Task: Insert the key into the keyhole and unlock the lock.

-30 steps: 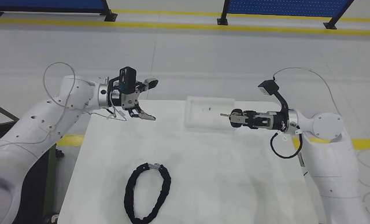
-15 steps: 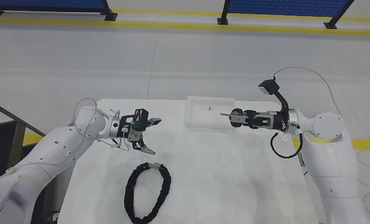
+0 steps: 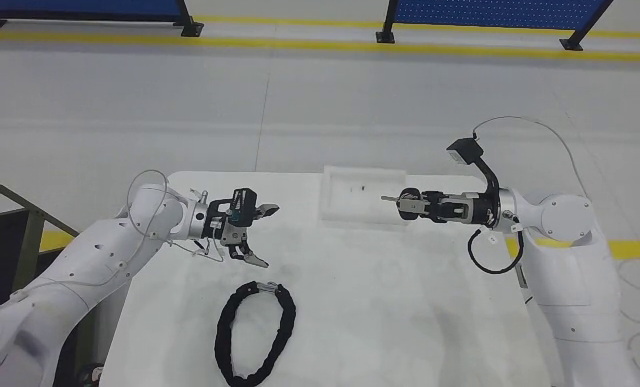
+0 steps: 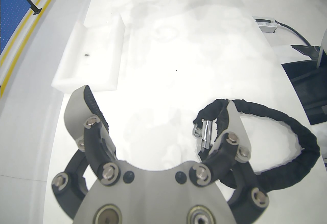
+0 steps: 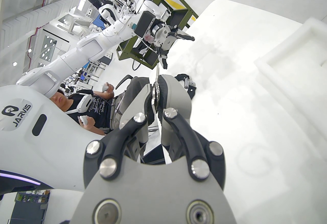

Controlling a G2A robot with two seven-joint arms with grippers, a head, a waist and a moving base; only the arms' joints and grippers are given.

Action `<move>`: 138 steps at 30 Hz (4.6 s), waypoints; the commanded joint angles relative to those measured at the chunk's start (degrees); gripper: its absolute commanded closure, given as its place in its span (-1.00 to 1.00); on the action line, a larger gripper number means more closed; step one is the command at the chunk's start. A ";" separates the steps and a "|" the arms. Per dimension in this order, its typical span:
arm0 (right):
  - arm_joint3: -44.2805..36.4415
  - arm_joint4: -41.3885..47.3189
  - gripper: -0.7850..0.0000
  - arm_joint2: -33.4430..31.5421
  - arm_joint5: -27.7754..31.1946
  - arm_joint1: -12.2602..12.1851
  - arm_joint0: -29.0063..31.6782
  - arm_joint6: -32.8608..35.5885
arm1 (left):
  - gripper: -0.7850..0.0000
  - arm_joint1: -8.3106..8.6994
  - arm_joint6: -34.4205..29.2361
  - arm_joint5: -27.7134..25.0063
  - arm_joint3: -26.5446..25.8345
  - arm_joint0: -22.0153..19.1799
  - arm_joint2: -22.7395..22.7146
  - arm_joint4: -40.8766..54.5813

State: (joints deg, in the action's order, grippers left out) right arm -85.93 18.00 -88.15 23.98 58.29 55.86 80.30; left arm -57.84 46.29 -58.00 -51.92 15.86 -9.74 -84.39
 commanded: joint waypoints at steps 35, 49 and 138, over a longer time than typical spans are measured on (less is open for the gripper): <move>0.00 0.00 1.00 0.00 0.00 0.00 0.00 0.00 | -1.00 5.34 0.67 8.94 -3.83 13.51 -2.86 -11.45; 0.00 0.00 1.00 0.00 0.00 0.00 0.00 0.00 | -0.99 2.07 2.38 12.53 0.60 14.56 -2.45 -16.29; -18.82 -0.34 1.00 2.96 -17.25 -2.67 2.32 5.88 | 1.00 -0.31 8.42 12.55 -17.33 15.02 -17.37 4.90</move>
State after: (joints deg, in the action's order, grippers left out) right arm -104.22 17.57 -85.80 7.70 55.70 58.75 84.57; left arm -57.92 54.05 -43.93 -68.85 30.49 -27.00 -81.17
